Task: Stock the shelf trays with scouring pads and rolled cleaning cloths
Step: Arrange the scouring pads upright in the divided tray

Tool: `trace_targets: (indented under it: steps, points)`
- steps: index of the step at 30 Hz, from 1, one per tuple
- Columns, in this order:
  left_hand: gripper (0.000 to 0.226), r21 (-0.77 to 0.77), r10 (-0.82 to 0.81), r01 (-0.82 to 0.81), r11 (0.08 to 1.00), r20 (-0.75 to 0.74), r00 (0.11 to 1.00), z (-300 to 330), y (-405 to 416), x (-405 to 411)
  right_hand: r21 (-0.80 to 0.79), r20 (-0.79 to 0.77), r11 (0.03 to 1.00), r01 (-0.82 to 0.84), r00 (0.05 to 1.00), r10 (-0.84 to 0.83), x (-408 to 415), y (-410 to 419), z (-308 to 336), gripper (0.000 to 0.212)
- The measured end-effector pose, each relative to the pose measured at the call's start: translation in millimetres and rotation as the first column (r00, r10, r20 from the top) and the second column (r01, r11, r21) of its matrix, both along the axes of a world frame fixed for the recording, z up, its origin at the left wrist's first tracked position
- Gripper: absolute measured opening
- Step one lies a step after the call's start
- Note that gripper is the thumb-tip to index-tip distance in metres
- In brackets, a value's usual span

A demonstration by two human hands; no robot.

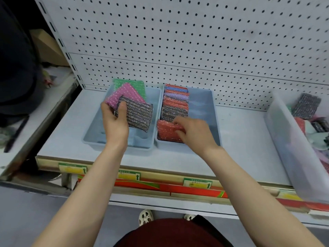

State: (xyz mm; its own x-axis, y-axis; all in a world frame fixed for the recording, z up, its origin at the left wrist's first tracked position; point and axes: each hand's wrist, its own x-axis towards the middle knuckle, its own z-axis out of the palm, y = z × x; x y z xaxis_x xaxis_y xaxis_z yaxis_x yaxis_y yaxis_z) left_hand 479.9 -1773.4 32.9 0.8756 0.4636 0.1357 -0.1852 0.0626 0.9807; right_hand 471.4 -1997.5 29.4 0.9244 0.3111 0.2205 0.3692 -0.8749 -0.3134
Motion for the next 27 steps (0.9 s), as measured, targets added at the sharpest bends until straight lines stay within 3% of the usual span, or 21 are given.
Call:
trace_targets:
  steps: [2, 6, 10, 11, 12, 14, 16, 18, 22, 27]
  points:
    - [0.013, -0.004, -0.010, 0.010, 1.000, -0.004, 1.000, -1, -1, -2, -0.117, -0.025, 0.993, -0.004, 1.000, 0.001, -1, 4, -4, 0.022]
    - [0.014, -0.005, -0.025, 0.025, 1.000, -0.006, 1.000, 0, -3, -6, -0.114, 0.000, 0.993, 0.012, 1.000, -0.012, 2, 4, -5, 0.023]
    - [0.012, -0.023, -0.075, 0.075, 0.997, -0.019, 0.997, 2, -8, -7, -0.330, -0.062, 0.943, -0.041, 0.998, 0.022, 12, 15, -17, 0.015]
    - [0.012, -0.035, -0.094, 0.093, 0.995, -0.022, 0.995, 2, -8, -7, -0.322, -0.081, 0.946, -0.032, 0.997, 0.006, 14, 16, -19, 0.015]
    - [0.012, -0.044, -0.112, 0.111, 0.993, -0.022, 0.994, 3, -9, -7, -0.243, -0.100, 0.970, -0.014, 0.995, -0.011, 16, 15, -17, 0.016]
    - [0.012, -0.043, -0.149, 0.148, 0.988, -0.019, 0.989, 5, -9, -7, 0.119, -0.119, 0.991, 0.065, 0.992, -0.050, 21, 13, -6, 0.021]
    - [0.011, -0.023, -0.183, 0.183, 0.983, -0.024, 0.983, 7, -10, -8, 0.484, -0.130, 0.862, 0.152, 0.986, -0.101, 24, 14, 15, 0.020]
    - [0.013, -0.009, -0.251, 0.250, 0.968, -0.021, 0.968, 7, -11, -9, 0.635, -0.220, 0.750, 0.186, 0.974, -0.055, 31, 16, 32, 0.031]
    - [0.014, 0.044, -0.371, 0.373, 0.927, -0.046, 0.927, 10, -13, -11, 0.716, -0.364, 0.669, 0.199, 0.924, 0.115, 42, 13, 44, 0.039]
    - [0.012, 0.056, -0.086, 0.087, 0.995, -0.033, 0.996, 9, -2, -7, 0.560, -0.401, 0.806, 0.193, 0.914, 0.060, 32, -5, 31, 0.031]
